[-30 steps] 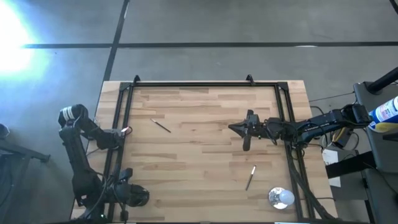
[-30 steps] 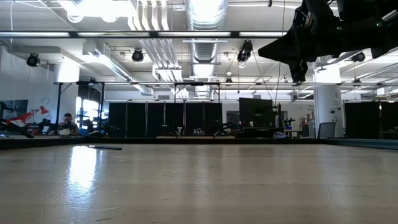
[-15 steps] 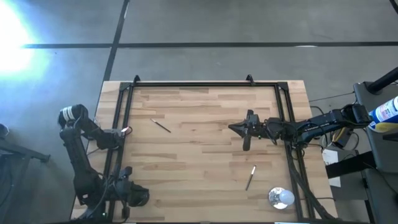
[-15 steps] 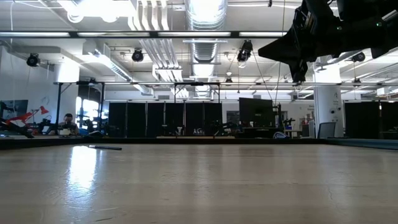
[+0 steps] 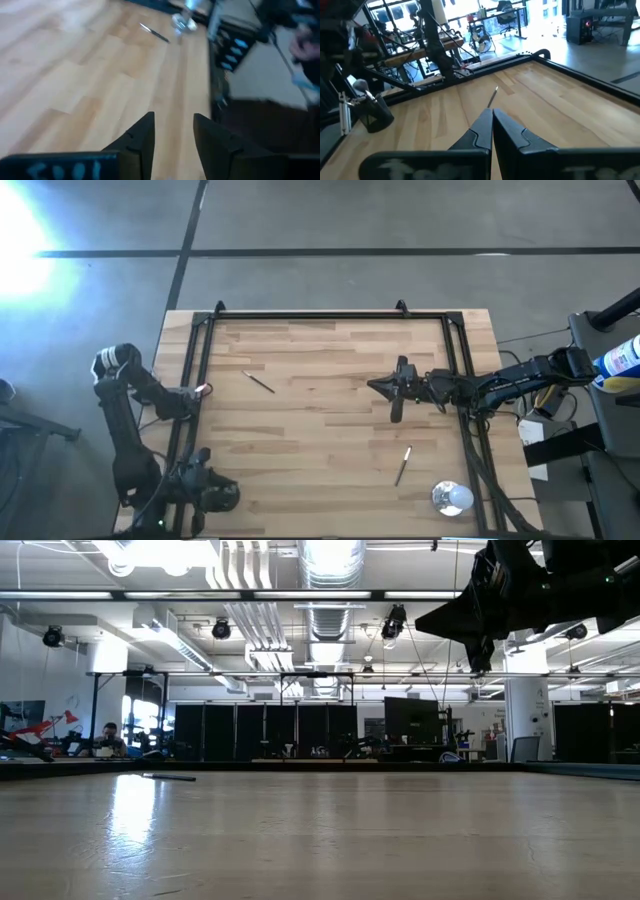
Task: Pick & Place Makeup Brushes
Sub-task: Put the black eyeshadow brush into the makeup holder
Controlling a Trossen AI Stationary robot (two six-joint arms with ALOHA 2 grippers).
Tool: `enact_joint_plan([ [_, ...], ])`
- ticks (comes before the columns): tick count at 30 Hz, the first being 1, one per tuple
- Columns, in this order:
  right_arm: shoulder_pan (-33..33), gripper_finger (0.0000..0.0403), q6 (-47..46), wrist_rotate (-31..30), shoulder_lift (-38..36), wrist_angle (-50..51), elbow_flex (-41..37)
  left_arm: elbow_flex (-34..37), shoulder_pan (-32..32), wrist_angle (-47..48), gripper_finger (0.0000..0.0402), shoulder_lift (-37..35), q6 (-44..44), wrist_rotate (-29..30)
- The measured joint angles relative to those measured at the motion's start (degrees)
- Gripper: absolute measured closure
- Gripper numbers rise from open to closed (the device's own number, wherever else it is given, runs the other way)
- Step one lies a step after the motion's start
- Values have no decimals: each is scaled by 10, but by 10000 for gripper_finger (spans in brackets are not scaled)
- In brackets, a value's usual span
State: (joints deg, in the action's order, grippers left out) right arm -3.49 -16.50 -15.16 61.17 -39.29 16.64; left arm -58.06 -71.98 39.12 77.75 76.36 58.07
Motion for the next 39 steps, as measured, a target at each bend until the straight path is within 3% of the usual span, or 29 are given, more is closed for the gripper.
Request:
enact_joint_plan([
  [4,0,394,29,0,0,5,0,0,61,60,281,-36,48,14],
  [8,0,394,43,0,0,39,0,2,173,148,297,-65,123,10],
  [18,0,394,62,0,0,75,-7,20,532,207,323,-78,100,-190],
  [25,0,394,62,1,0,95,-18,79,715,173,323,-78,115,-235],
  [30,0,394,69,1,0,94,-24,133,786,85,323,-76,133,-250],
  [39,-3,394,75,3,0,95,-39,216,827,49,323,-76,252,-274],
])
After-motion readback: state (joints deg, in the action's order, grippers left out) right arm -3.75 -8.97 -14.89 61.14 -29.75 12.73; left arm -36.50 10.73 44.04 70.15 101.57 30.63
